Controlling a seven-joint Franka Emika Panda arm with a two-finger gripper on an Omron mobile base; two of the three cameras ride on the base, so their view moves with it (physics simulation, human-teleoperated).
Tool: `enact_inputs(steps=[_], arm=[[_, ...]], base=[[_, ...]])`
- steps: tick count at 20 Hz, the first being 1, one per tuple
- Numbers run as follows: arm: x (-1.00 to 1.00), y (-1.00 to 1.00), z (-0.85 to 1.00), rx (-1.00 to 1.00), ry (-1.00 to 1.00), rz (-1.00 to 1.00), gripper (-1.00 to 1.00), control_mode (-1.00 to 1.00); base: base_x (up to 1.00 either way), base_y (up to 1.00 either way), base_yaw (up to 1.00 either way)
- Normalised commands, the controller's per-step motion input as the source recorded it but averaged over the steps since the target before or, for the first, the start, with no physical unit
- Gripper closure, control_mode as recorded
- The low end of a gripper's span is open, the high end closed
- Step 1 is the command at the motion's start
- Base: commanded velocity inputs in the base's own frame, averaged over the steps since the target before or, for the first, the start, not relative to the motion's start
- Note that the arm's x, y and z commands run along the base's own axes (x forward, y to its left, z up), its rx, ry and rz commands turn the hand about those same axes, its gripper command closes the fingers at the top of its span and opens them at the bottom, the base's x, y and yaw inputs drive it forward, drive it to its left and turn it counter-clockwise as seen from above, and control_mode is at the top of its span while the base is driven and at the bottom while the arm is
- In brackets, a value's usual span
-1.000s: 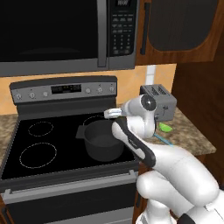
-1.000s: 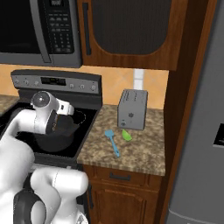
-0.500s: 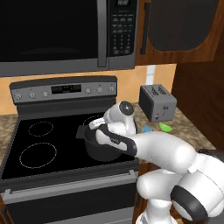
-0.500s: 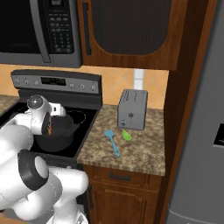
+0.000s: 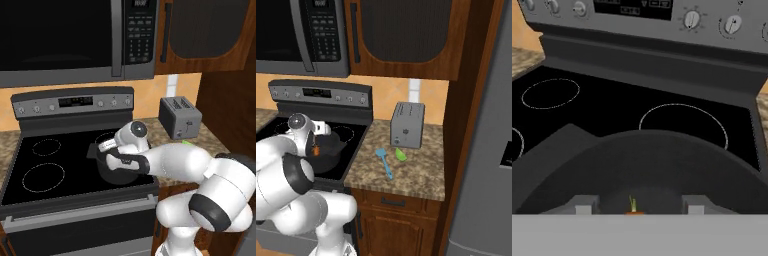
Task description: Put the lemon wedge and carrot in the pot. Retrieve the spatula and lightly stir the vegetables in the pot.
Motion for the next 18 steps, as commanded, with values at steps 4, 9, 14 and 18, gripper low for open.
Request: enact_inputs(steps=[4, 9, 14, 18], arm=[[-0.32, -0.16, 0.63, 0.0, 0.0, 0.0, -1.0, -1.0], [-0.94, -0.61, 0.71, 0.01, 0.0, 0.0, -1.0, -1.0], [-0.7, -0.98, 0.77, 0.07, 0.01, -0.05, -1.0, -1.0], [-0.35, -1.0, 0.54, 0.02, 0.03, -0.05, -1.0, -1.0]], base=[[0.0, 0.0, 0.0], [0.0, 0.0, 0.0], [0.0, 0.0, 0.0], [0.0, 0.0, 0.0]])
